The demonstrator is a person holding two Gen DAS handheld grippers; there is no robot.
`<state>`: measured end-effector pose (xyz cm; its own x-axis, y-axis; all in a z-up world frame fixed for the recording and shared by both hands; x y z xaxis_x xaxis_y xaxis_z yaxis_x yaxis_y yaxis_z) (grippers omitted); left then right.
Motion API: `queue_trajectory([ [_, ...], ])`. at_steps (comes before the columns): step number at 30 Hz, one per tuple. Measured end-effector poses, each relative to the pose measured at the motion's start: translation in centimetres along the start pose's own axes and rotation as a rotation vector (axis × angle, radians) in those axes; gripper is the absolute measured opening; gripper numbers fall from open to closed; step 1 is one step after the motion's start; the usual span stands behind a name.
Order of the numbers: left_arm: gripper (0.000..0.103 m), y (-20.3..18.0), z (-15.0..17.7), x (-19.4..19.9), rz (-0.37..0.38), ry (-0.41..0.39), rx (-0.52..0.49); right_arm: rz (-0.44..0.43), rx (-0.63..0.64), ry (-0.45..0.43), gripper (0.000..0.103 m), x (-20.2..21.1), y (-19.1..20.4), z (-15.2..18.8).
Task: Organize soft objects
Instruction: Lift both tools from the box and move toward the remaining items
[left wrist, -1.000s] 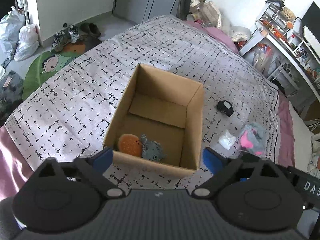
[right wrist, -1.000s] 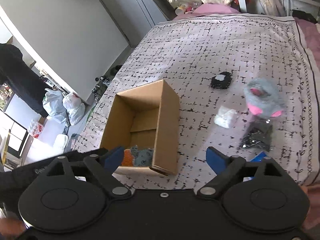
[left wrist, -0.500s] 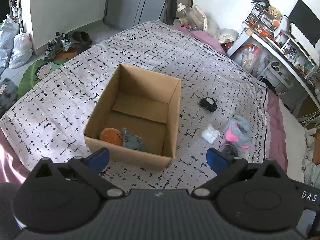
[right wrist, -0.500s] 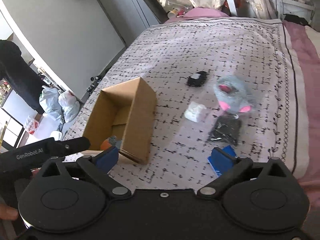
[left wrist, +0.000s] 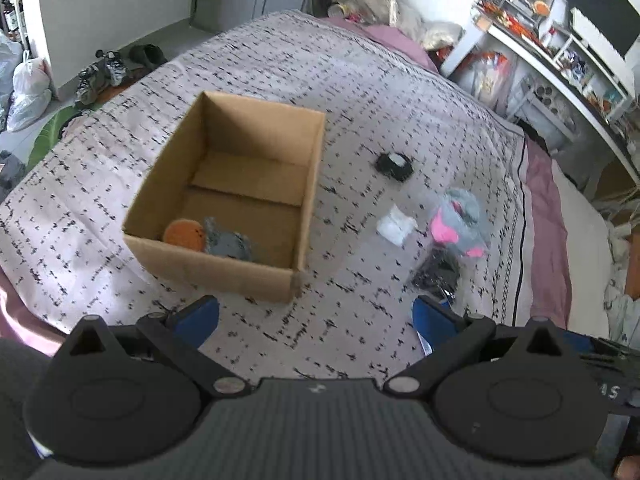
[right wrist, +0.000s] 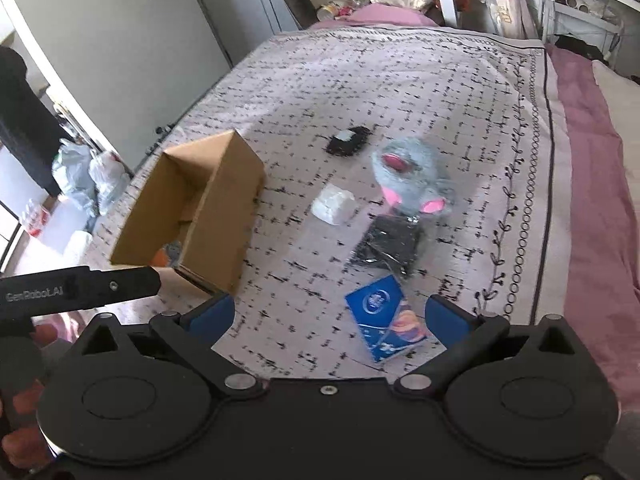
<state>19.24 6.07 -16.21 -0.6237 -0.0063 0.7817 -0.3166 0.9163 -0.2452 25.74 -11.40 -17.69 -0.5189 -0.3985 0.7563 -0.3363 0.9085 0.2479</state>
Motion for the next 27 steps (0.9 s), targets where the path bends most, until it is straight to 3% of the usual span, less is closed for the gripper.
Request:
queue_trajectory([
  [17,0.101,-2.3,0.8,-2.6,0.004,0.01,0.008,0.047,0.06,0.113,0.101,-4.1,-2.1,0.7],
  [22,0.099,-3.2,0.7,-3.8,0.03,0.012,-0.001,0.042,0.005,0.194,0.086,-6.3,-3.3,2.3],
  [27,0.098,-4.2,0.5,-4.7,0.053,0.007,-0.017,0.029,0.0,0.23,0.083,-7.6,-3.3,2.8],
])
Point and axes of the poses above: each gripper's, at about its wrist camera, not at the fingertips, and x roughly against the way its jaws point, y to its left, z to its underside, the point moved 10 cm from there along -x, roughly the way its jaws point, and after that the axes turned 6 degrees about -y, right-handed, at the moved point
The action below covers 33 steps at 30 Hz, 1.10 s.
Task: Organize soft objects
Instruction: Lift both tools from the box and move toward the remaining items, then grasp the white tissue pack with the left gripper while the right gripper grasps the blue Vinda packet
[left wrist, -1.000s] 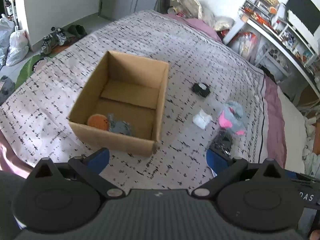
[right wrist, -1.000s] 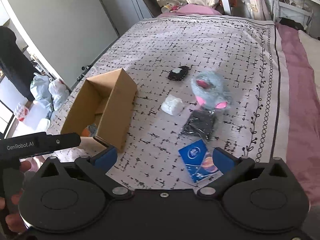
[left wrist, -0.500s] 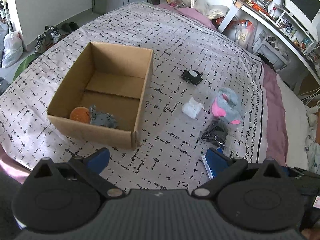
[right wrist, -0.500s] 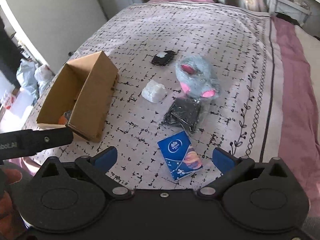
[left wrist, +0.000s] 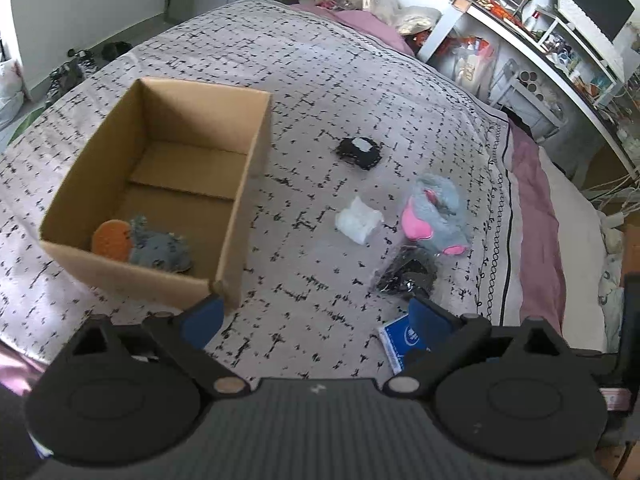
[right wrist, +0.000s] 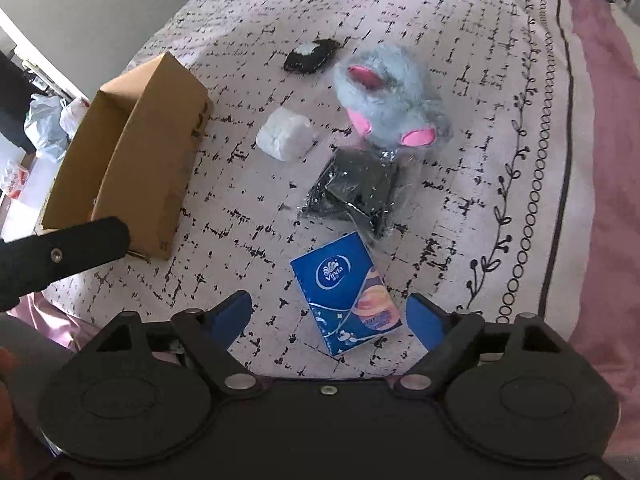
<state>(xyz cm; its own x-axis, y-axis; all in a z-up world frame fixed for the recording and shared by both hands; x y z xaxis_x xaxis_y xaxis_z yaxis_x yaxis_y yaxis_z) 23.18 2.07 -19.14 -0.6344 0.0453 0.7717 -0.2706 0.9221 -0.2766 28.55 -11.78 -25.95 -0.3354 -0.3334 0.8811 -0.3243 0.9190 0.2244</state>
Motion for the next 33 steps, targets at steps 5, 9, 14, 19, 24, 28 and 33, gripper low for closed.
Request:
queue_trajectory([
  [5,0.094,-0.6,-0.1,-1.4,0.015,0.003,0.003,0.03,0.008,0.041,0.08,-1.9,-0.2,0.3],
  [9,0.089,-0.8,-0.2,-2.4,0.022,0.013,0.013,0.057,-0.001,0.085,0.066,-3.4,-0.6,0.9],
  [14,0.089,-1.5,-0.1,-3.5,0.029,0.029,0.002,0.099,0.027,0.094,0.06,-4.5,-0.5,1.5],
  [19,0.089,-2.4,-0.1,-4.8,0.038,0.036,-0.021,0.07,-0.065,0.063,0.057,-3.9,-1.5,1.0],
  [24,0.089,-3.3,0.0,-6.2,0.052,0.049,-0.028,0.065,-0.147,0.029,0.056,-3.1,-2.8,0.4],
  [28,0.087,-4.0,0.0,-7.3,0.066,0.062,-0.035,0.048,-0.199,0.01,0.055,-2.5,-3.5,0.2],
  [33,0.084,-4.4,-0.6,-8.6,0.055,0.059,-0.044,0.022,-0.222,-0.017,0.054,-1.8,-3.9,0.1],
])
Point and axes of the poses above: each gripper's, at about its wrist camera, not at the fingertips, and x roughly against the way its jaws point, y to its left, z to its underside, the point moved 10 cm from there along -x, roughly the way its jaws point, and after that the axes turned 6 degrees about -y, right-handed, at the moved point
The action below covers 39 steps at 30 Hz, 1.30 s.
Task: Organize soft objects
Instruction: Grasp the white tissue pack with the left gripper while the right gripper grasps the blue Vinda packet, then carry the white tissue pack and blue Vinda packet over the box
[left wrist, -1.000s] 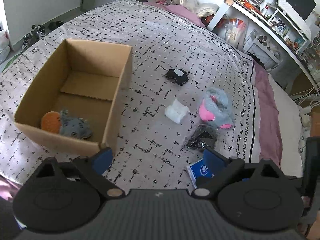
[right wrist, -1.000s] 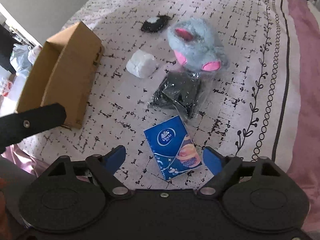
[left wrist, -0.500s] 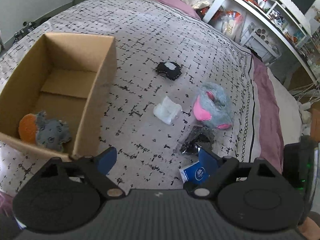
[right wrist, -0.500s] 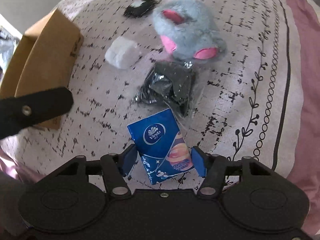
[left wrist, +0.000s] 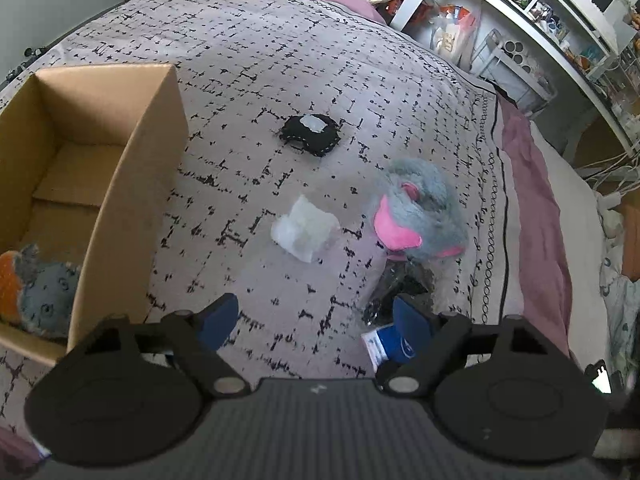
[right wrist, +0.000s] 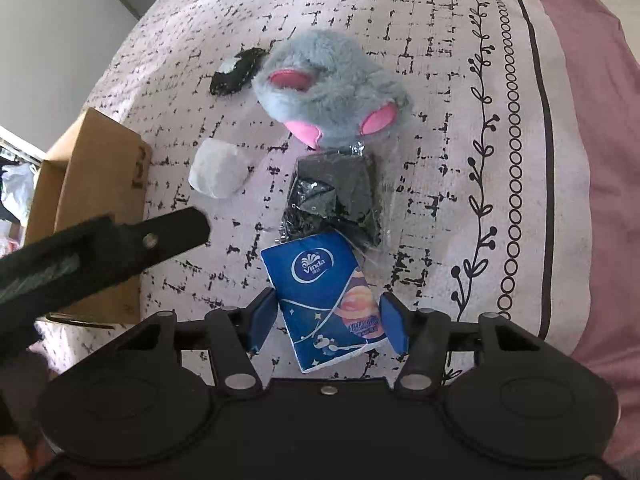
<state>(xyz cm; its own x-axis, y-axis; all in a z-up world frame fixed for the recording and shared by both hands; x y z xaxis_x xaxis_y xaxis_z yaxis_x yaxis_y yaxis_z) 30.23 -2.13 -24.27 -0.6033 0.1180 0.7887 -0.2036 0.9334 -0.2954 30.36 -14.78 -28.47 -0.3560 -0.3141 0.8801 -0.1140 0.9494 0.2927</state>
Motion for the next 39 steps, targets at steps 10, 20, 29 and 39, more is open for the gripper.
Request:
queue_trajectory([
  [10,0.08,0.2,-1.8,-3.1,-0.049,-0.021,-0.02,-0.066,-0.061,-0.011,0.054,0.0,-0.3,-0.8],
  [20,0.069,0.3,-2.4,-6.0,-0.07,0.0,-0.049,-0.106,-0.081,-0.021,0.053,-0.2,0.0,-1.3],
  [29,0.041,0.6,-2.4,-6.4,-0.065,-0.01,-0.021,-0.161,-0.06,-0.05,0.052,0.4,1.3,-1.8],
  [39,0.041,1.4,-2.9,-2.2,-0.048,-0.041,0.018,-0.177,-0.02,-0.12,0.052,2.1,2.4,-2.5],
])
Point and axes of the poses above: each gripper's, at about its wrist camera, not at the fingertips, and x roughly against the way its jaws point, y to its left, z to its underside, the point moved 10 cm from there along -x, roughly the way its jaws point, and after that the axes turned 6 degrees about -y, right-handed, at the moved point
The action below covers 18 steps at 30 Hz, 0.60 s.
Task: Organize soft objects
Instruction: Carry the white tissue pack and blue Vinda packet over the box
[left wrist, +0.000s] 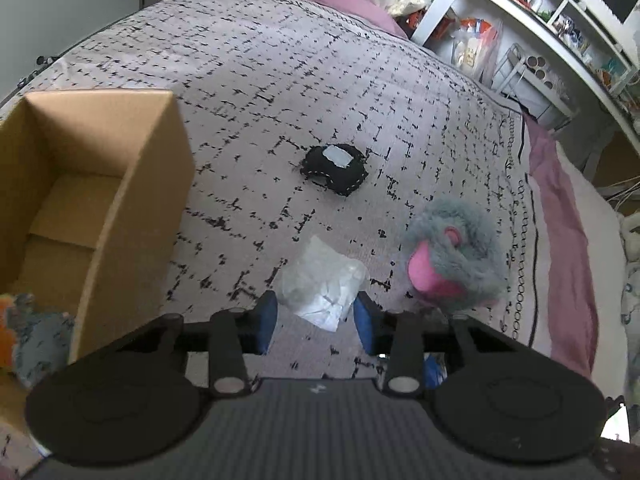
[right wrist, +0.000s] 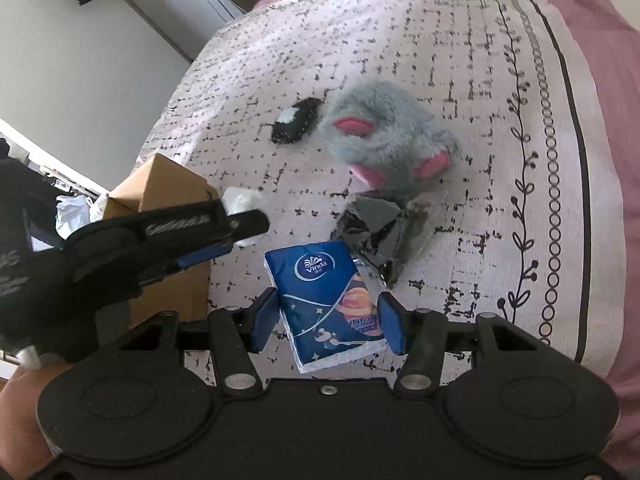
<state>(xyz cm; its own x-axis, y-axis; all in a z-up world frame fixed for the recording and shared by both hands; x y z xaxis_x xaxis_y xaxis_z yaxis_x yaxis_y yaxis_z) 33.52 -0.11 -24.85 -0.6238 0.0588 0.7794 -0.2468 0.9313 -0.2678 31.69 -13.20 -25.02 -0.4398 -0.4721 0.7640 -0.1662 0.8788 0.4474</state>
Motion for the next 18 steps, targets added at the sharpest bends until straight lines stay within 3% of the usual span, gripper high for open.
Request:
queue_trajectory([
  [18,0.041,2.3,0.2,9.7,0.056,-0.092,0.036,0.049,0.096,-0.126,0.052,4.5,3.9,-1.1],
])
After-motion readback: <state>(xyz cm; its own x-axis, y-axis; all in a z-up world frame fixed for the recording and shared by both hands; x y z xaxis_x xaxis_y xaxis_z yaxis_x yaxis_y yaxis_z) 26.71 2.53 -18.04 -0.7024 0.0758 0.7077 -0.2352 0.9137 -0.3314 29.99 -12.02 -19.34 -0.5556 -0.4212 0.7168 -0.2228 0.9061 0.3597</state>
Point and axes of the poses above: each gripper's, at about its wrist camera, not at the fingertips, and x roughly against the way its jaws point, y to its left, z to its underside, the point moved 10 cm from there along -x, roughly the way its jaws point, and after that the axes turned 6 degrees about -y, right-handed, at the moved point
